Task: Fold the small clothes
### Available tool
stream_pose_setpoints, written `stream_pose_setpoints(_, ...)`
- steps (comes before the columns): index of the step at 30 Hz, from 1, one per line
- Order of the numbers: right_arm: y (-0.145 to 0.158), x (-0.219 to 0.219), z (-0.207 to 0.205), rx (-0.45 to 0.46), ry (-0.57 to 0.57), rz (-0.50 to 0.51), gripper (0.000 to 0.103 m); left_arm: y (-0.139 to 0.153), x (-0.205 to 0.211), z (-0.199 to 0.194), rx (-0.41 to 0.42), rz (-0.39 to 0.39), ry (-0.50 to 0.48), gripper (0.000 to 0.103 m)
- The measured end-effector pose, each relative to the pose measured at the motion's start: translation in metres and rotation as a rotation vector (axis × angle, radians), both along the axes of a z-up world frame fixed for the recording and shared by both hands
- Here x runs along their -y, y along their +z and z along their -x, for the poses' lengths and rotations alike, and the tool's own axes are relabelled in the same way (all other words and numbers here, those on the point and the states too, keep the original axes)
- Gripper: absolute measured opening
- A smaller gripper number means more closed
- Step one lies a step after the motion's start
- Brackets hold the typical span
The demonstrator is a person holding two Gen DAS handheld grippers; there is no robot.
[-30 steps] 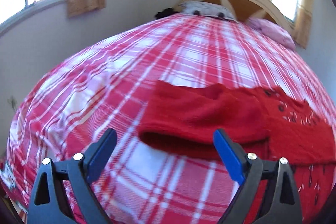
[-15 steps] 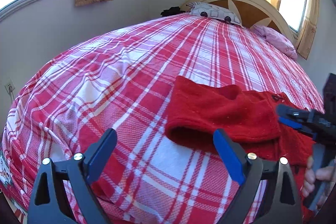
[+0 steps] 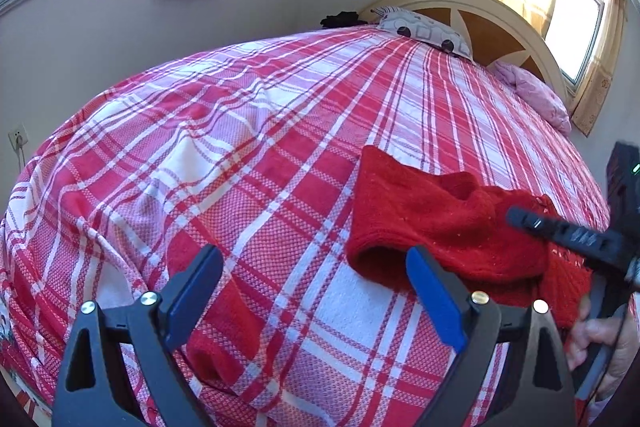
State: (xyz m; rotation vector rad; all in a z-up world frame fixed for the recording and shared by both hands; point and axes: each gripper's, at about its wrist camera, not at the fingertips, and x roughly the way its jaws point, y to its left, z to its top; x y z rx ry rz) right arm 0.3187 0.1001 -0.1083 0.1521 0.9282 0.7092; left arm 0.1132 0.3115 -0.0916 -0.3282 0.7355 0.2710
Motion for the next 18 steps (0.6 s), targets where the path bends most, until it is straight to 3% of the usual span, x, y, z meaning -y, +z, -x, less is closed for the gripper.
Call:
stream_pose_setpoints(4, 0.053, 0.018, 0.006, 0.054, -0.002, -0.148, 0.009, 0.006, 0.008, 0.0, 0.011, -0.01, -0.011, 0.095)
stream_pose_setpoints(10, 0.122, 0.063, 0.023, 0.15, -0.034, -0.231, 0.009, 0.017, 0.023, -0.003, 0.024, -0.038, -0.034, 0.095)
stream_pose_setpoints(18, 0.165, 0.206, 0.061, 0.238, -0.212, -0.312, 0.009, 0.028, 0.038, -0.011, 0.041, -0.033, -0.057, 0.095)
